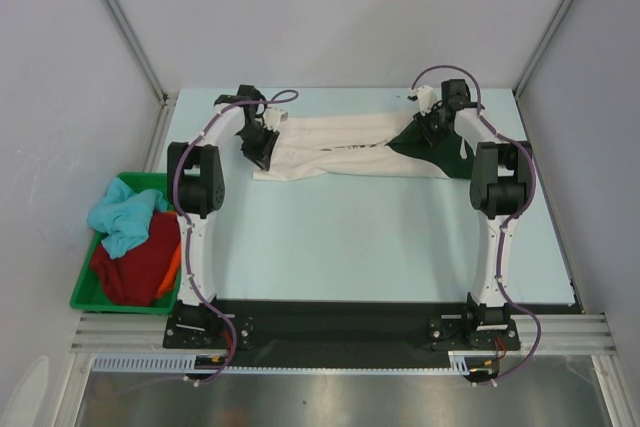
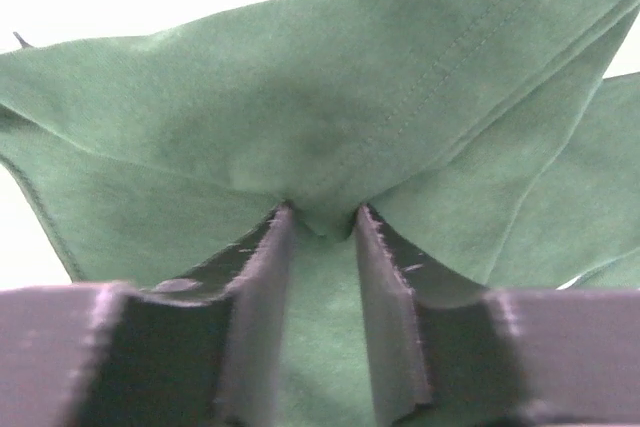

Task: Fold and stack the t-shirts
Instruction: Fold the tshirt

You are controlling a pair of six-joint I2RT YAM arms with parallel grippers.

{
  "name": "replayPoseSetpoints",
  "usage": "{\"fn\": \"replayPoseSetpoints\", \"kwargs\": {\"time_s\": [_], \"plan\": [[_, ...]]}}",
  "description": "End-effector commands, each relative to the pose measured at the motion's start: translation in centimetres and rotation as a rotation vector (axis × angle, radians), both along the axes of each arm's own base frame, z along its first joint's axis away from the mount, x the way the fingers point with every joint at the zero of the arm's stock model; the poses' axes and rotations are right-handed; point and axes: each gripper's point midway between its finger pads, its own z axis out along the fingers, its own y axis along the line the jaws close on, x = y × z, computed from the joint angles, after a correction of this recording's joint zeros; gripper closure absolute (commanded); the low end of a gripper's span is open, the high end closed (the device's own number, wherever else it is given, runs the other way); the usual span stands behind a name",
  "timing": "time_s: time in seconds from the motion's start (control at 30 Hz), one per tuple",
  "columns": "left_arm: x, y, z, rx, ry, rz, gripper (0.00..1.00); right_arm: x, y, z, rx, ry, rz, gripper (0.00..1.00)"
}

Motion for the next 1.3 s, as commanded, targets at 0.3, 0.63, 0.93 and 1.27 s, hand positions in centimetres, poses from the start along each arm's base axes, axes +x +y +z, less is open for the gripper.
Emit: {"fn": "replayPoseSetpoints", "kwargs": {"time_s": [0.3,0.63,0.93,1.27], "plan": [[-0.1,1.3,-0.4,0.064,-0.001,0.008,0.74,4.2,1.2,5.2,0.079,-0.147,0.027,1.00],[1.0,1.5,1.2,0.099,-0.066,-0.012,0.75,7.2,5.7,8.6,0.098,-0.266,0.083,0.98],[2.5,1.2,4.5,0.139,-0.181,-0.045,0.75,7.6,4.9,14.4,0.118,-0.386,-0.036,0.48],[0.9,0.7,7.5,0.182,-0.277,-0.227,0.65,-0.4,0.3,12.3,0.115,-0.218,-0.078,0.48]]}}
